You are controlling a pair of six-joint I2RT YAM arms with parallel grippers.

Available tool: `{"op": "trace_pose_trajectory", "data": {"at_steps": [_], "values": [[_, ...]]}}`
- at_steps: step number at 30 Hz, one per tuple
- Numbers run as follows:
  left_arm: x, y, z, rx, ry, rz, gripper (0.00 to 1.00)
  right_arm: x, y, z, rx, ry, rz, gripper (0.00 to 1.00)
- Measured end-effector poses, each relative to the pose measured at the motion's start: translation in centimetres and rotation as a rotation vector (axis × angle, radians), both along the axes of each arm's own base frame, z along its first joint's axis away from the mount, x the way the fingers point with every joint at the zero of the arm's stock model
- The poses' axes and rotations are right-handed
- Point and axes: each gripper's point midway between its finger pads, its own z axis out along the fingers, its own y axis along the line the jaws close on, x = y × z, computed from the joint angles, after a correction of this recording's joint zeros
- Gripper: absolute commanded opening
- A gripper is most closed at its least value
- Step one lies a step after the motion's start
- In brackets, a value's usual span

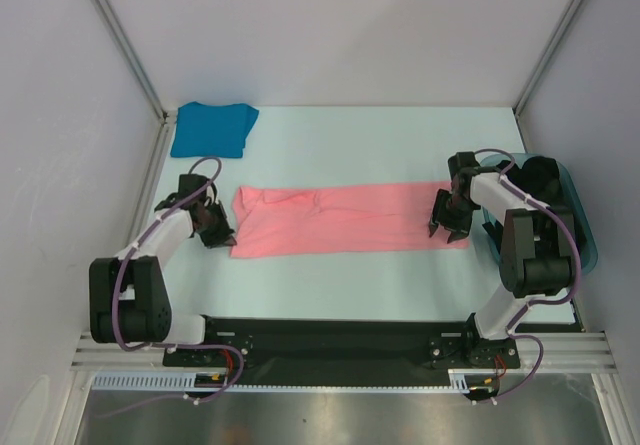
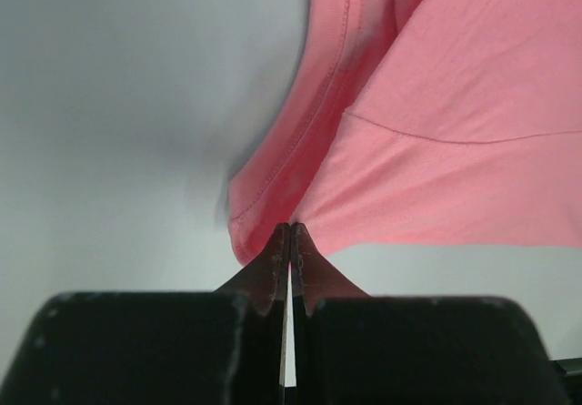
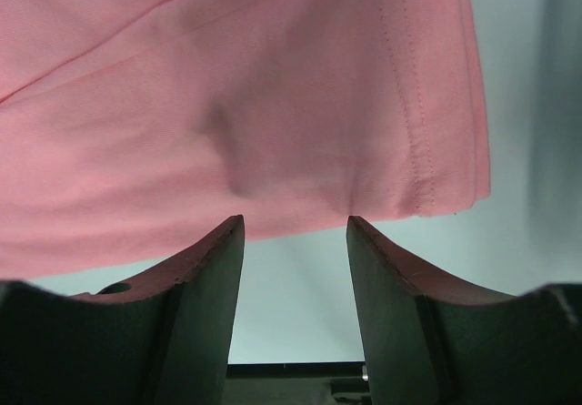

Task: Fold and stack the t-shirts
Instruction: Fold the tshirt

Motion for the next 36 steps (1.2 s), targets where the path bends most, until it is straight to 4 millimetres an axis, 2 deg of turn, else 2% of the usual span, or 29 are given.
{"op": "trace_pose_trajectory", "data": {"at_steps": [8,11,15,18,21,25,28,31,35,36], "values": [[-1.5,0.6,-1.4,0.029,0.068,0.042,0.0,0.2,-0.3,0.1,-0.011,-0.005,-0.005,0.55],[-1.7,0.9,-2.2,0.045,0.1,0.047,0.01,0.4,-1.1,0.3,-0.035,-0.009,-0.016,0.55],[-1.8,1.2,-2.6,0.063,0.125,0.044,0.4,0.7,-2.8,0.6,-0.081,-0.017,-0.051,0.54],[-1.5,1.5,-2.3,0.08,0.114,0.047,0.45,0.4,-4.3,0.9,-0.112,-0.013,-0.09,0.54],[-1.2,1.9,-1.6,0.102,0.092,0.053,0.44,-0.1,-5.4,1.4,-0.135,-0.028,-0.12,0.52],[-0.4,1.4,-0.1,0.104,0.049,0.035,0.38,-0.6,-5.6,1.3,-0.14,-0.028,-0.127,0.46],[0.9,-0.3,1.3,0.089,0.001,-0.019,0.35,-0.8,-5.6,0.6,-0.14,-0.018,-0.13,0.41],[2.1,-3.1,2.2,0.037,-0.04,-0.1,0.33,-0.8,-5.6,-0.4,-0.142,-0.002,-0.131,0.39],[2.2,-5.8,0.9,-0.037,-0.001,-0.166,0.31,-1.0,-5.6,-1.4,-0.148,0.01,-0.13,0.36],[2.0,-6.0,0.4,-0.047,0.018,-0.171,0.3,-1.1,-5.6,-1.5,-0.148,0.009,-0.129,0.28]]}}
